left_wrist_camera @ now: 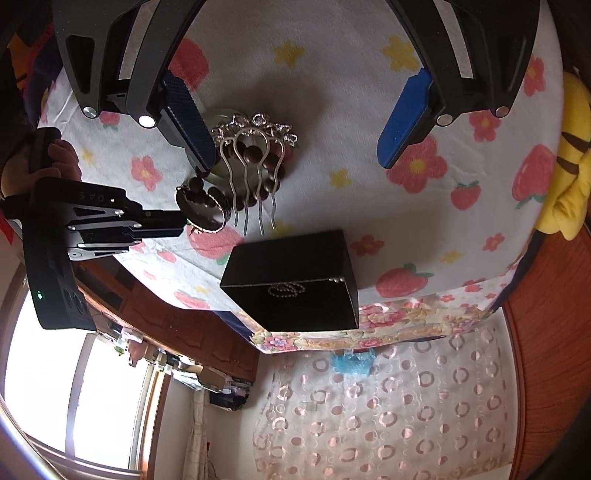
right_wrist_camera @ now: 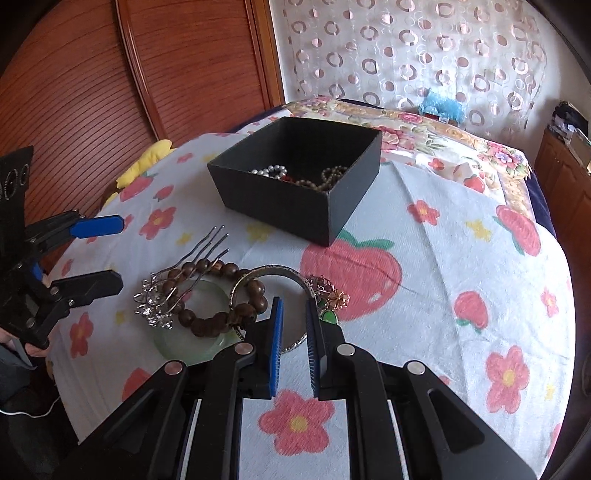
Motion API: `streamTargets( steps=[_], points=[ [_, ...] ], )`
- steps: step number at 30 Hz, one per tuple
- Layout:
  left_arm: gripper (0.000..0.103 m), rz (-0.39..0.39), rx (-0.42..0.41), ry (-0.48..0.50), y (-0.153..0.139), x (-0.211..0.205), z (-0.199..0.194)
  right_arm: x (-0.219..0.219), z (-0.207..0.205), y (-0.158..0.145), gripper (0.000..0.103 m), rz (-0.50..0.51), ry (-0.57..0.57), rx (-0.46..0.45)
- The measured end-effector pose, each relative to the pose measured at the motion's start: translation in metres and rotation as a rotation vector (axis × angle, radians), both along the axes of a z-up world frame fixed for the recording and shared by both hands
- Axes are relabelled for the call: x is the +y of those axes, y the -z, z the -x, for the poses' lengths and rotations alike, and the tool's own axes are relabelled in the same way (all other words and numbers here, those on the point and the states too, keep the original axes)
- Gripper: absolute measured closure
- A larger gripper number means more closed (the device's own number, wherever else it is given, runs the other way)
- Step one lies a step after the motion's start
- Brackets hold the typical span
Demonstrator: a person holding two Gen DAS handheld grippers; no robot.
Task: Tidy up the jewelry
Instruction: 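Withdraw both grippers from the box back toward the jewelry pile, then grasp the dark metal cuff bangle with the right gripper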
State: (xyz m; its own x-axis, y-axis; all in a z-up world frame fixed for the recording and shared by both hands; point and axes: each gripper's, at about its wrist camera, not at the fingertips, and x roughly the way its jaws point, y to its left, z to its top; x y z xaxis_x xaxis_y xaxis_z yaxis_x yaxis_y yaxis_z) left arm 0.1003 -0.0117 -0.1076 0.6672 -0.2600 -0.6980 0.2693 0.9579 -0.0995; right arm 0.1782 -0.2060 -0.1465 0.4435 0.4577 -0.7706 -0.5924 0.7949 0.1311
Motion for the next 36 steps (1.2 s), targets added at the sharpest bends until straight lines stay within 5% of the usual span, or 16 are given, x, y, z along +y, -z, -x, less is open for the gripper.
streamTargets(
  steps=[9,16,36],
  points=[
    [0.017,0.002,0.007,-0.006,0.003,0.0,0.0,0.004,-0.005,0.01,0.089,0.064,0.0,0.009],
    [0.017,0.004,0.009,-0.009,0.004,0.001,-0.001,0.003,-0.003,0.01,0.099,0.081,-0.009,-0.004],
    [0.017,-0.007,0.017,0.0,0.007,-0.005,-0.001,-0.006,0.024,-0.018,0.1,0.178,-0.005,-0.178]
  ],
)
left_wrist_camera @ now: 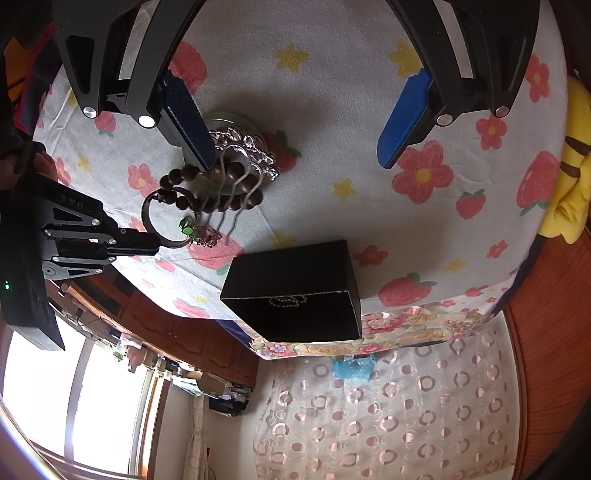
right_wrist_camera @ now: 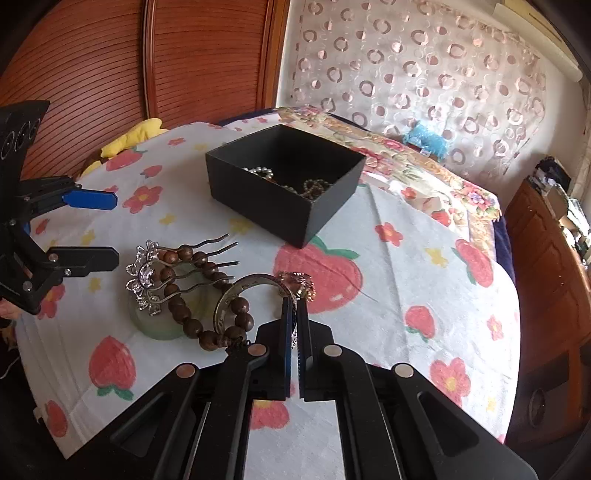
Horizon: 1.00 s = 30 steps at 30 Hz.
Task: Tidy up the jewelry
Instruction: 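Grasp the dark metal cuff bangle with the right gripper, then lift the cuff bangle with the right gripper while the left gripper moves to the silver hair comb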
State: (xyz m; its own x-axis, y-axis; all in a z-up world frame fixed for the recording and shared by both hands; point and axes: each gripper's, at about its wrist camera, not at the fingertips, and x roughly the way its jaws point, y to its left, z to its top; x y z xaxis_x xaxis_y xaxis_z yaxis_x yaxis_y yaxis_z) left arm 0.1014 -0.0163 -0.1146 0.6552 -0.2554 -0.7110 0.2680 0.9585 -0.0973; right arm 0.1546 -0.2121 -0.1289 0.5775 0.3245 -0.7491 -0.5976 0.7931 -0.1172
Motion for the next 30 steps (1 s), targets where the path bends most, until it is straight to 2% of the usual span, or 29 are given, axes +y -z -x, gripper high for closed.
streamTargets(
  steps=[7,15,18,21,24,30],
  points=[
    [0.017,-0.003,0.008,0.009,0.003,-0.004,-0.001,-0.005,0.01,-0.004,0.1,-0.096,0.036,-0.061],
    [0.017,-0.001,0.007,0.005,0.003,-0.004,-0.001,0.0,0.017,-0.029,0.103,-0.128,0.04,-0.167],
    [0.017,0.003,0.008,0.005,0.003,-0.005,-0.001,-0.003,0.016,-0.04,0.103,-0.131,0.044,-0.18],
    [0.017,0.002,0.008,0.008,0.002,-0.005,-0.001,-0.003,0.01,-0.039,0.103,-0.109,0.034,-0.147],
    [0.017,0.003,0.007,0.01,0.002,-0.005,-0.001,-0.004,0.001,-0.021,0.103,-0.079,0.033,-0.07],
    [0.017,0.003,0.009,0.006,0.003,-0.005,-0.001,-0.012,-0.005,0.006,0.1,-0.06,0.048,0.003]
  ],
)
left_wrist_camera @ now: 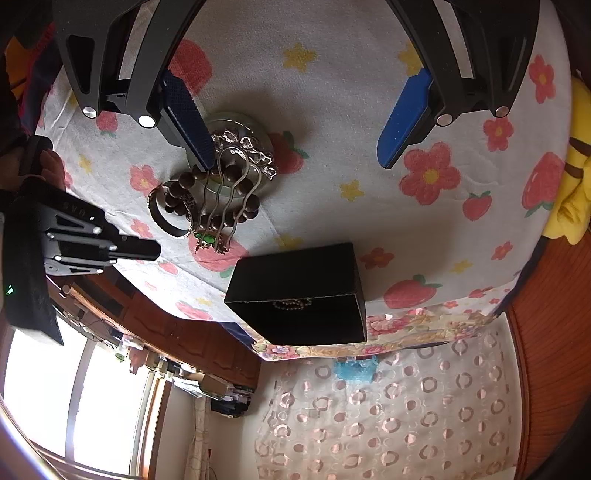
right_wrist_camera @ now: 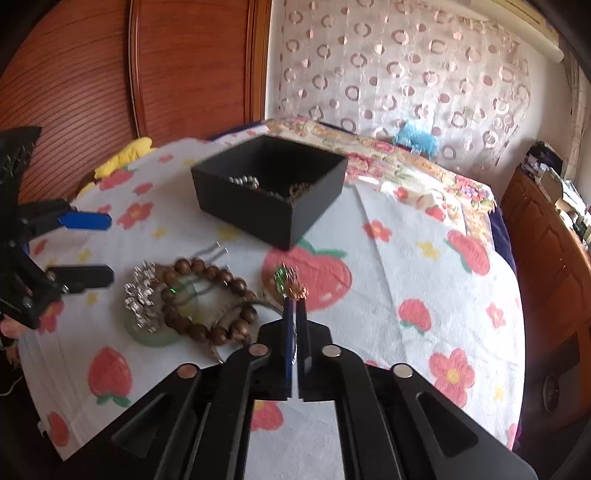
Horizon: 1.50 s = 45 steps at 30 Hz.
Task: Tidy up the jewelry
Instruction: 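Lift the cuff bangle with the right gripper while the left gripper moves to the silver hair comb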
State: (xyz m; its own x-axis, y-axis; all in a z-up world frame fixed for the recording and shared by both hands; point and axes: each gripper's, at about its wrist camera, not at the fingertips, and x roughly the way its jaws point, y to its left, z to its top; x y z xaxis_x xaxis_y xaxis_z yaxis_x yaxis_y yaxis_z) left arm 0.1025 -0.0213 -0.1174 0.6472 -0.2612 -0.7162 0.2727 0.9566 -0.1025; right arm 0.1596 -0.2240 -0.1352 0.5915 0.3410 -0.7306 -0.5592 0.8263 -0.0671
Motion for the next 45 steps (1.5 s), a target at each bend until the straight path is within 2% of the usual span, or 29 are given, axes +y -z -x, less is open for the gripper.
streamTargets(
  steps=[6,15,17,18,19,20,25,26,27,29,32,45],
  points=[
    [0.017,-0.002,0.0,0.001,0.0,0.0,0.0,0.004,-0.012,0.015,0.1,0.003,-0.028,0.076],
    [0.017,-0.003,-0.003,0.002,-0.001,0.001,0.0,0.006,-0.029,0.012,0.099,0.008,-0.104,0.145],
    [0.017,-0.005,-0.003,0.001,-0.001,0.001,0.0,0.006,-0.027,0.01,0.092,0.01,-0.119,0.145],
    [0.017,-0.005,-0.002,0.001,-0.001,0.001,0.0,0.006,-0.026,0.01,0.081,0.01,-0.125,0.147],
    [0.017,-0.004,-0.002,0.001,-0.001,0.002,0.0,0.006,-0.025,0.01,0.075,0.011,-0.129,0.148],
    [0.017,-0.003,-0.001,0.001,-0.001,0.002,0.0,0.006,-0.025,0.01,0.074,0.011,-0.136,0.148],
    [0.017,-0.004,-0.002,0.002,-0.001,0.003,0.0,0.015,-0.025,0.015,0.076,0.067,-0.177,0.167],
    [0.017,-0.005,-0.002,0.002,-0.002,0.002,0.0,0.017,-0.027,0.016,0.08,0.077,-0.18,0.172],
    [0.017,-0.005,-0.003,0.002,-0.002,0.002,0.0,0.019,-0.029,0.017,0.09,0.081,-0.184,0.179],
    [0.017,-0.004,-0.001,0.002,-0.001,0.002,0.0,0.02,-0.03,0.018,0.091,0.091,-0.19,0.184],
    [0.017,-0.005,0.002,0.005,-0.001,0.002,0.0,0.019,-0.027,0.018,0.099,0.091,-0.207,0.18],
    [0.017,-0.002,0.008,0.008,0.001,0.0,0.0,0.004,0.001,0.001,0.1,0.012,-0.072,0.034]
  ],
)
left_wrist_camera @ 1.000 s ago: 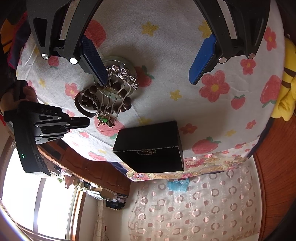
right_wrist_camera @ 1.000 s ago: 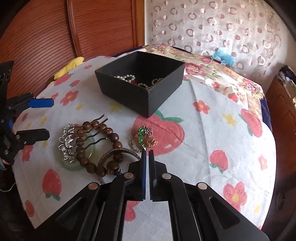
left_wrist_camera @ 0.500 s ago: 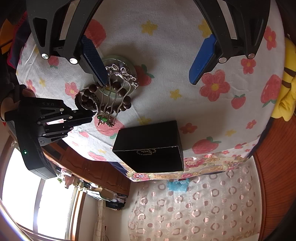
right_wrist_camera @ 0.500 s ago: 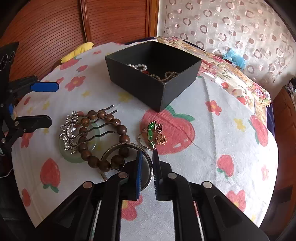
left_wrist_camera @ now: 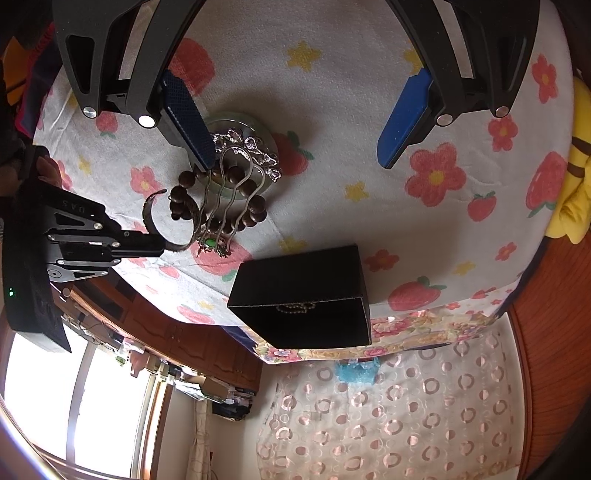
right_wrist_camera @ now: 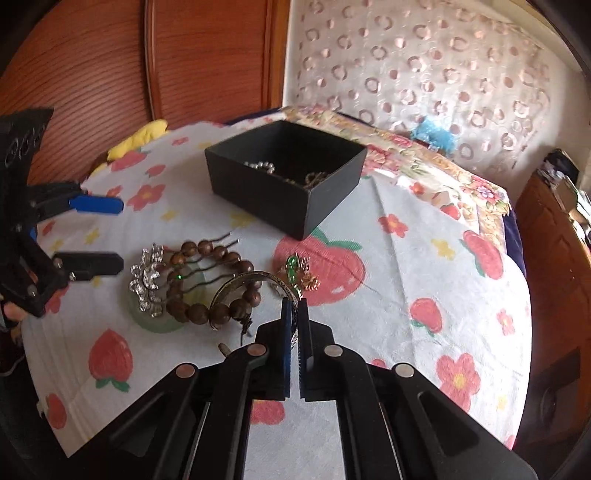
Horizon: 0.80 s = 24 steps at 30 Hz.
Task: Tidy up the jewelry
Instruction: 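Lift the cuff bangle with the right gripper while the left gripper moves to the silver hair comb, then close the left gripper on the silver hair comb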
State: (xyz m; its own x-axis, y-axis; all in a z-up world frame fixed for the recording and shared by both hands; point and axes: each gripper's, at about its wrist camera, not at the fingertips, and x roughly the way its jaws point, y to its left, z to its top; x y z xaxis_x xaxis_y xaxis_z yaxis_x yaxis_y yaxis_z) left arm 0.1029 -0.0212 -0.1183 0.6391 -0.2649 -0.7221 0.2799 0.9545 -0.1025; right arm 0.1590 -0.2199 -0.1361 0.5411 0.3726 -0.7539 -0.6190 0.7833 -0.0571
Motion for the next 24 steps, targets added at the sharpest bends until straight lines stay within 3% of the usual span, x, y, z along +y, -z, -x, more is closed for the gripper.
streamTargets(
  steps=[14,24],
  points=[
    [0.017,0.0,0.008,0.01,0.006,-0.007,0.001,0.018,-0.009,0.0,0.1,-0.046,0.098,-0.04],
    [0.017,0.001,0.004,0.017,0.003,-0.01,0.003,-0.001,0.002,-0.027,0.1,-0.101,0.117,-0.057]
  ],
)
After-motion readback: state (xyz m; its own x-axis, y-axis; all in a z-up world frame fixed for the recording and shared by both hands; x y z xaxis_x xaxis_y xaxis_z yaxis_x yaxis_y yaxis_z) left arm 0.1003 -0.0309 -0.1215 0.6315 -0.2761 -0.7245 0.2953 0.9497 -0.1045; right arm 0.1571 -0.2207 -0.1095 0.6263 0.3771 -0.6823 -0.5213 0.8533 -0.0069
